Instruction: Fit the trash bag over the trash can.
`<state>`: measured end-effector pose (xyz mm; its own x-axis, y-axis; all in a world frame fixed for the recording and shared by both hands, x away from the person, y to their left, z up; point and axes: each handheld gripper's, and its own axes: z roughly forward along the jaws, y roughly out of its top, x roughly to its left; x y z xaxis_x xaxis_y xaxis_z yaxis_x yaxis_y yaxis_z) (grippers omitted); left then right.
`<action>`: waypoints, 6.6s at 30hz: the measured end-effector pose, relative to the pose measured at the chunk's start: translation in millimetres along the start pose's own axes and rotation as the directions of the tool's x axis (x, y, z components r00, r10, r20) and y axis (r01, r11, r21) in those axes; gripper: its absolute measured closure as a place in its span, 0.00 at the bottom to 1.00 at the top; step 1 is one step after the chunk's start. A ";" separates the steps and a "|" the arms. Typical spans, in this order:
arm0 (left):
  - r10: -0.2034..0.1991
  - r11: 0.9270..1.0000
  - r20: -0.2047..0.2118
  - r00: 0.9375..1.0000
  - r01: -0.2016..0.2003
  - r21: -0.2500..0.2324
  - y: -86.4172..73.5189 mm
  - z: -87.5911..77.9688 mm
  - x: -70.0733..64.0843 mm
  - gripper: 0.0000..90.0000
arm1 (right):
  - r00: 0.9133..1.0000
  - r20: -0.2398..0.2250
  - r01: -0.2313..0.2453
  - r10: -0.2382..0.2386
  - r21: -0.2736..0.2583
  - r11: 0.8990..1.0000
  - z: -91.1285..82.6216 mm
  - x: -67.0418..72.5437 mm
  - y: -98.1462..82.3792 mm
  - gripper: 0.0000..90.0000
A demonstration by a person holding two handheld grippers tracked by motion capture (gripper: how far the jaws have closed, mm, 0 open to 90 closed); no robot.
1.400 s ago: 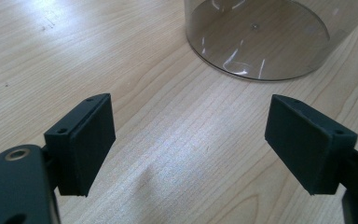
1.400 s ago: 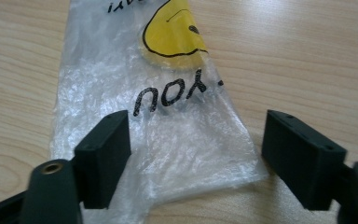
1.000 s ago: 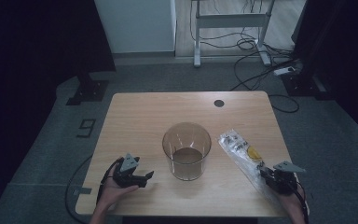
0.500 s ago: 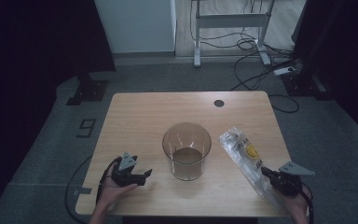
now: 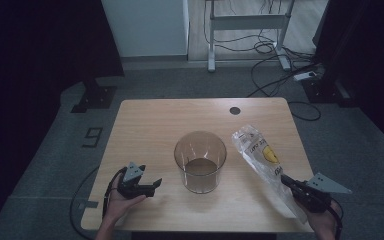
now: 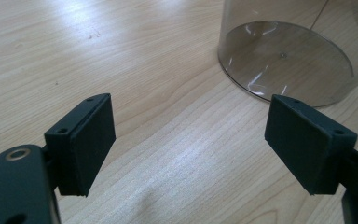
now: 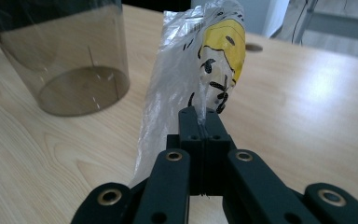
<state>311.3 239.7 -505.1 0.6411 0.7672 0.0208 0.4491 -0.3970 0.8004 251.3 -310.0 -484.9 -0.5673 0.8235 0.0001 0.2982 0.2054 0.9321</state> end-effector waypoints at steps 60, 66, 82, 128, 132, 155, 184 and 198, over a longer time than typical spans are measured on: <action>0.025 0.985 0.054 0.998 -0.016 -0.172 108.8 -58.1 1.9 0.19 | 0.955 -0.246 0.118 -0.166 -0.198 0.973 -5.8 73.4 81.4 0.99; 0.040 0.979 0.040 0.998 -0.031 -0.203 131.4 -66.9 -2.9 0.19 | 0.940 -0.288 0.128 -0.182 -0.197 0.972 0.9 83.2 85.7 0.99; 0.040 0.982 0.079 0.996 -0.025 -0.186 176.3 -31.7 -10.6 0.20 | 0.928 -0.322 0.162 -0.190 -0.112 0.980 30.8 94.6 79.7 0.99; 0.164 0.985 -0.010 0.986 -0.164 -0.054 188.2 39.5 -35.7 0.31 | 0.957 -0.272 0.108 -0.098 0.022 0.994 37.4 75.4 82.4 0.99; 0.154 0.985 -0.013 0.988 -0.154 -0.071 191.1 31.5 -32.0 0.31 | 0.960 -0.266 0.097 -0.089 0.018 0.995 36.6 72.2 81.9 0.99; 0.253 0.967 0.011 0.968 -0.253 0.019 173.0 57.0 -47.2 0.29 | 0.949 -0.301 0.107 -0.096 0.022 0.994 45.2 76.3 90.9 0.99; 0.290 0.957 -0.016 0.957 -0.289 0.029 185.8 68.4 -52.7 0.29 | 0.955 -0.285 0.103 -0.087 0.042 0.994 41.4 74.1 93.9 0.99; 0.337 0.936 0.044 0.941 -0.339 0.094 185.5 81.9 -62.4 0.29 | 0.969 -0.244 0.036 -0.027 0.031 0.999 56.3 66.5 104.6 0.99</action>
<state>405.6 76.9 -407.0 0.7816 0.5658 0.2626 0.2614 -0.6794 0.6856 287.9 -203.9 -407.7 -0.7457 0.6633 0.0631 0.3010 0.2509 0.9200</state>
